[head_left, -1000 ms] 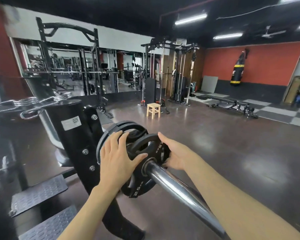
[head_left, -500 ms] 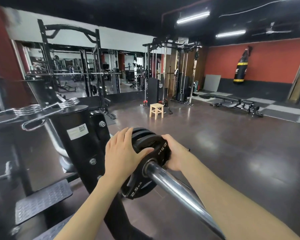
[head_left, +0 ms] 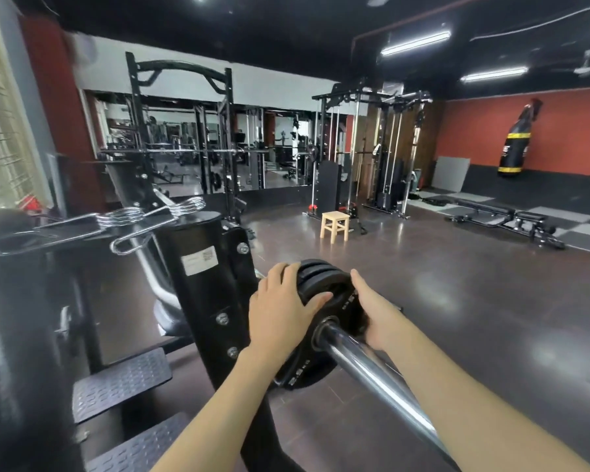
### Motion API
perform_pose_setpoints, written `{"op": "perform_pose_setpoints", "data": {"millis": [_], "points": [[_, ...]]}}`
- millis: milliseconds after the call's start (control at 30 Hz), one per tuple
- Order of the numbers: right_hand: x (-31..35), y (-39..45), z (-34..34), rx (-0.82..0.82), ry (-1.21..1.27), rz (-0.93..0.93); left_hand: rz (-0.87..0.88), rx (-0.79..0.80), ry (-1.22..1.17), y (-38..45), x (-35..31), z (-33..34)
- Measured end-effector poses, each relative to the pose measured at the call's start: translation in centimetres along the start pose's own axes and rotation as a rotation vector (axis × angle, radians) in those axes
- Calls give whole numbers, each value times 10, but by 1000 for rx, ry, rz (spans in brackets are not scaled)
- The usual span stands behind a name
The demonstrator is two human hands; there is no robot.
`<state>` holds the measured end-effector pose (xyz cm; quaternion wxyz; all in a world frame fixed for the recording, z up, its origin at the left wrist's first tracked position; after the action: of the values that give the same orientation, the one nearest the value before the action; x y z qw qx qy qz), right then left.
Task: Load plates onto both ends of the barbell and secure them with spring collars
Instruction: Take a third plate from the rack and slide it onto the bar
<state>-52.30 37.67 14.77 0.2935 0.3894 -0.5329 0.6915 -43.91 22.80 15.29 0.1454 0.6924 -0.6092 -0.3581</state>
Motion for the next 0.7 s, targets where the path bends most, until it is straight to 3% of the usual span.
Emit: {"op": "perform_pose_setpoints", "data": {"millis": [100, 200, 300, 400, 500, 700], "points": [[15, -17, 8, -369, -292, -227, -9, 148, -126, -5, 5, -18], [38, -38, 47, -554, -503, -521, -31, 5, -148, -11, 29, -64], [51, -58, 109, -457, -593, -771, -13, -203, 26, -8, 62, -134], [55, -74, 177, -265, -638, -890, -25, -357, 184, 2, 95, -203], [56, -85, 228, -182, -654, -968, -57, -284, 345, 21, 126, -244], [81, -80, 272, -289, -865, -1066, -6, -112, 442, 52, 156, -254]]}}
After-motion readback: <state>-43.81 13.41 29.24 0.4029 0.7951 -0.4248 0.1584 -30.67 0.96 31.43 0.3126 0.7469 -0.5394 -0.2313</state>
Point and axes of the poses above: each hand's wrist, its own y-axis towards the middle knuckle, its own z-axis out of the palm, x = y × z, the point moved 2 cm from there along y, towards the middle knuckle, and after that the axes turned 7 degrees about z, right-handed, at the moved point
